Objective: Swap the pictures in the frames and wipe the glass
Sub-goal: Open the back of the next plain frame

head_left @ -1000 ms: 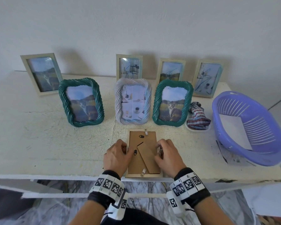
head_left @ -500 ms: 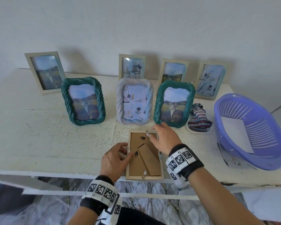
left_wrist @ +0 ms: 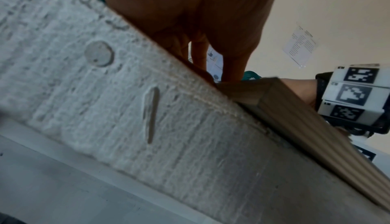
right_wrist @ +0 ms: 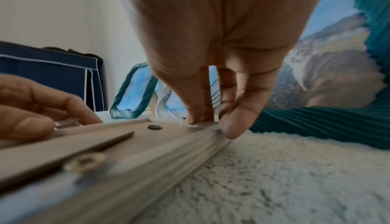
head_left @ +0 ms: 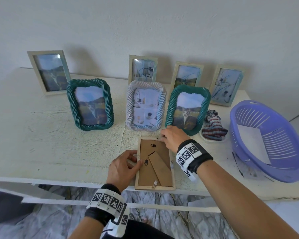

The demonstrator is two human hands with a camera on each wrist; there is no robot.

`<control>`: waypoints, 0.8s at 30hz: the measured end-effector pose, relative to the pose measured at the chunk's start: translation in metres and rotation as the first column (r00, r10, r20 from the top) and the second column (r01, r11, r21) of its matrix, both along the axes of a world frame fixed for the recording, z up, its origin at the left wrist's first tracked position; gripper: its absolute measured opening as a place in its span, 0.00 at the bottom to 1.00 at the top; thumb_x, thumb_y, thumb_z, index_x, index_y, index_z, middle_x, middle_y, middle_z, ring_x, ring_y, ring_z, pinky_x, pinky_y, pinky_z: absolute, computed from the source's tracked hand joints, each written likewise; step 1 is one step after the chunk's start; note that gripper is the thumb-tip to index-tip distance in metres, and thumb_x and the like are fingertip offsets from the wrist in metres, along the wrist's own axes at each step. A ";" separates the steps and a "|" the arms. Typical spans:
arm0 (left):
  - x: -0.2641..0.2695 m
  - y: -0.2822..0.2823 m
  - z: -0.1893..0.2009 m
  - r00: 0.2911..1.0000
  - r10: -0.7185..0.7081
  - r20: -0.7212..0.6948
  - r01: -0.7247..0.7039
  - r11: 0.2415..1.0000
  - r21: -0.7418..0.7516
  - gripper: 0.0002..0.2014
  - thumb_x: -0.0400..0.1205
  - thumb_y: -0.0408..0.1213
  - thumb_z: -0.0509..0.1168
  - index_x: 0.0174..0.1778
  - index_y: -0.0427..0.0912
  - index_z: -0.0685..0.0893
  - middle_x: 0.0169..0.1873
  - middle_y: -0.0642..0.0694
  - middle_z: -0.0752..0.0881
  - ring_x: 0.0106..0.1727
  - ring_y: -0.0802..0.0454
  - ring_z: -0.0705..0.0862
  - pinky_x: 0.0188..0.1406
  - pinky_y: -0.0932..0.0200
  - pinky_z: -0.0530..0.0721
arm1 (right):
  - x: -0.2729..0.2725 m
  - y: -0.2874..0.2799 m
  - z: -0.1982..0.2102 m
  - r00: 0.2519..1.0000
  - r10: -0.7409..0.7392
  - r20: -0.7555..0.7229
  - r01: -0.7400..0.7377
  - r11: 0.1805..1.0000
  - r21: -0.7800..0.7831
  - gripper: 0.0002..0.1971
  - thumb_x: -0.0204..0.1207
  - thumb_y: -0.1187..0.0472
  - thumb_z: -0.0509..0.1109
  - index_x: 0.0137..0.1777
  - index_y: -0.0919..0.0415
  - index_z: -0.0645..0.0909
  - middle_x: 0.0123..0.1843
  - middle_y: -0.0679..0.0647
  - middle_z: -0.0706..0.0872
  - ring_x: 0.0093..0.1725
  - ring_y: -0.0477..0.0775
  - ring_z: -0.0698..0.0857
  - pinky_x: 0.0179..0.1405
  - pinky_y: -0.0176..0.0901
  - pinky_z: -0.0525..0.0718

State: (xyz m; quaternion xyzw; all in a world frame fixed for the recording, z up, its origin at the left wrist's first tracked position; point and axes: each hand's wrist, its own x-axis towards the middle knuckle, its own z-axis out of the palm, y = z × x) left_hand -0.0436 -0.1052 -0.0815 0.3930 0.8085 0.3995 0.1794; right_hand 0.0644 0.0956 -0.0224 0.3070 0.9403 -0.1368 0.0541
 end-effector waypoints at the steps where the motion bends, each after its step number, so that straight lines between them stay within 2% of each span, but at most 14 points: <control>1: 0.000 0.000 0.000 1.000 -0.005 0.001 0.005 1.000 0.001 0.14 0.77 0.49 0.73 0.57 0.53 0.84 0.37 0.61 0.85 0.33 0.65 0.84 0.38 0.58 0.87 | -0.001 0.001 0.001 1.000 0.008 0.001 -0.008 1.000 0.001 0.08 0.81 0.59 0.67 0.47 0.64 0.83 0.47 0.55 0.78 0.46 0.59 0.84 0.44 0.50 0.80; 5: -0.001 0.001 -0.001 1.000 -0.006 -0.002 0.006 1.000 0.010 0.14 0.76 0.48 0.74 0.57 0.52 0.84 0.37 0.62 0.85 0.33 0.66 0.84 0.36 0.63 0.85 | 0.002 0.002 0.002 0.999 0.003 -0.034 -0.003 1.000 -0.016 0.10 0.81 0.56 0.67 0.48 0.63 0.85 0.45 0.52 0.77 0.46 0.56 0.82 0.43 0.45 0.78; 8: -0.001 0.000 -0.001 1.000 0.004 0.001 -0.004 1.000 0.014 0.15 0.76 0.49 0.74 0.57 0.53 0.84 0.37 0.62 0.85 0.32 0.67 0.83 0.34 0.67 0.82 | 0.010 -0.006 -0.001 0.996 -0.021 -0.081 0.020 1.000 -0.014 0.11 0.82 0.56 0.64 0.57 0.61 0.83 0.52 0.55 0.80 0.50 0.57 0.83 0.43 0.45 0.79; 12: -0.001 0.000 -0.001 1.000 0.002 0.014 -0.002 1.000 0.021 0.15 0.76 0.50 0.74 0.57 0.55 0.83 0.37 0.60 0.85 0.32 0.65 0.84 0.37 0.61 0.86 | 0.032 -0.034 -0.002 0.992 -0.005 -0.130 0.006 1.000 0.007 0.16 0.82 0.51 0.62 0.66 0.55 0.76 0.58 0.53 0.76 0.55 0.52 0.77 0.49 0.42 0.81; 14: -0.001 0.000 -0.001 1.000 -0.001 0.020 0.001 1.000 0.023 0.15 0.76 0.50 0.74 0.57 0.55 0.83 0.38 0.60 0.85 0.32 0.64 0.84 0.37 0.60 0.86 | 0.047 -0.055 -0.002 0.990 0.020 -0.141 -0.021 1.000 -0.009 0.14 0.82 0.50 0.60 0.62 0.55 0.78 0.56 0.51 0.74 0.53 0.49 0.75 0.48 0.40 0.82; 16: -0.002 -0.001 -0.002 1.000 -0.004 0.017 0.003 1.000 0.025 0.15 0.76 0.50 0.74 0.57 0.55 0.83 0.38 0.60 0.85 0.32 0.65 0.84 0.38 0.59 0.86 | 0.061 -0.078 -0.004 0.986 0.052 -0.157 -0.061 0.997 -0.048 0.16 0.81 0.47 0.56 0.52 0.55 0.80 0.50 0.48 0.74 0.47 0.45 0.73 0.44 0.38 0.81; 19: -0.002 -0.001 -0.004 1.000 -0.009 0.022 0.008 1.000 0.026 0.15 0.76 0.50 0.74 0.58 0.56 0.83 0.39 0.60 0.86 0.32 0.65 0.84 0.38 0.58 0.86 | 0.078 -0.108 -0.013 0.981 0.098 -0.168 -0.108 0.993 -0.053 0.17 0.81 0.46 0.55 0.42 0.55 0.80 0.44 0.45 0.73 0.42 0.44 0.72 0.39 0.35 0.76; 21: -0.003 -0.001 -0.004 1.000 -0.011 0.017 0.011 1.000 0.027 0.16 0.76 0.50 0.74 0.58 0.55 0.83 0.39 0.60 0.86 0.32 0.65 0.84 0.38 0.61 0.85 | 0.085 -0.123 -0.020 0.977 0.093 -0.192 -0.093 0.996 0.007 0.15 0.80 0.47 0.59 0.40 0.54 0.82 0.42 0.45 0.73 0.41 0.45 0.72 0.38 0.36 0.76; 24: -0.002 0.000 -0.004 1.000 -0.015 0.018 0.014 0.999 0.033 0.15 0.76 0.51 0.73 0.58 0.56 0.83 0.39 0.60 0.85 0.33 0.65 0.84 0.37 0.61 0.84 | 0.087 -0.135 -0.028 0.973 0.057 -0.223 -0.044 0.997 0.063 0.12 0.75 0.46 0.63 0.44 0.52 0.84 0.43 0.45 0.76 0.41 0.48 0.75 0.39 0.41 0.79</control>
